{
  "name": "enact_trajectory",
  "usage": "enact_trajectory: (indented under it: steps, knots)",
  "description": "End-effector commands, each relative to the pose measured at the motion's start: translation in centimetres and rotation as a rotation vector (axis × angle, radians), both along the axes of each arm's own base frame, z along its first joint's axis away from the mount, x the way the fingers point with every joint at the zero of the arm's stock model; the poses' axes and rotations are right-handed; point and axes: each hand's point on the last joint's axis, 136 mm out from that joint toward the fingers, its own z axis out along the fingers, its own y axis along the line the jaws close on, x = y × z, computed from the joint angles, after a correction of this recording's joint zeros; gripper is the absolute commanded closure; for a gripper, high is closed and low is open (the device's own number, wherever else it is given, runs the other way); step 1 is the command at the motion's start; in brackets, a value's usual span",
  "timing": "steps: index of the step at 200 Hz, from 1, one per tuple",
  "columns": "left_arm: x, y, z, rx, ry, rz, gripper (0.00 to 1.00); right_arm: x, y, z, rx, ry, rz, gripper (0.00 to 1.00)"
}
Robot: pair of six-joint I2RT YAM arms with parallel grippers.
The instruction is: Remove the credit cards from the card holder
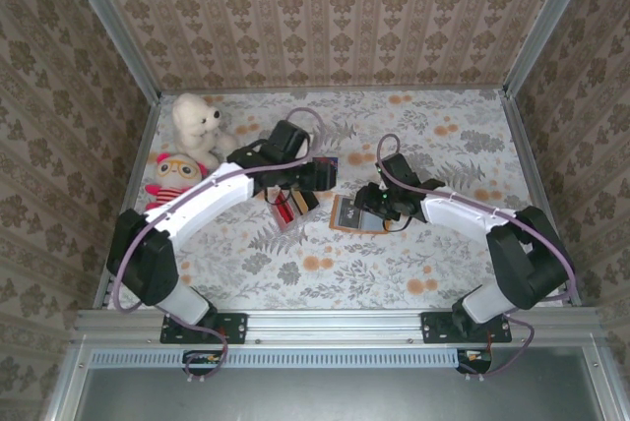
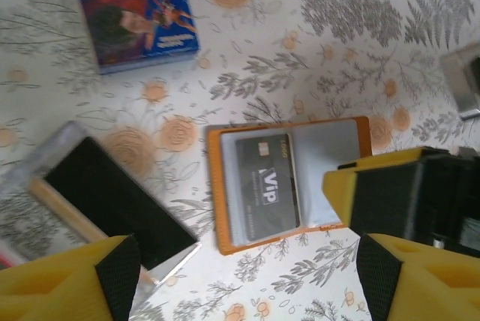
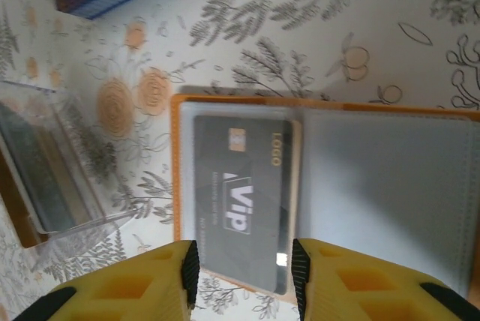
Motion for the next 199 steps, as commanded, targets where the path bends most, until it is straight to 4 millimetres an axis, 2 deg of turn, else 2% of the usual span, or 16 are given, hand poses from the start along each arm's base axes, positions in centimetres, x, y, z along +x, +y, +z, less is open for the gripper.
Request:
enact_trajectory:
  steps: [1,37,60,101,133,157,199]
  knots:
    - [0.1,-1.0,0.5,0.005,-0.013,0.036,0.23,-0.4,0.4,-0.9,0.072,0.042,0.008,0.61]
    - [-0.1,-3.0,-1.7,0.004,0.074,0.023,0.31,-0.7,-0.4,-2.4,0.075,0.069,-0.001,0.62]
    - [-0.6,-4.1,-3.8,0.086,0.119,-0.02,0.37,-1.1,-0.5,-3.5,0.09,0.105,0.015,0.65]
    - [-0.6,-5.6,-6.8,0.151,0.171,-0.046,0.51,-1.5,-1.9,-4.2,0.07,0.116,0.015,0.66]
    - [-0.8,-6.6,-7.8,0.181,0.163,-0.071,0.6,-2.2,-2.7,-3.9,0.021,0.113,0.053,0.66]
    - [-0.8,-6.4,-8.6,0.212,0.159,-0.064,0.65,-2.1,-3.1,-3.0,0.024,0.089,0.055,0.66]
    - [-0.9,-6.5,-9.6,0.223,0.179,-0.061,0.77,-1.3,-1.5,-0.7,0.123,0.04,0.073,0.72]
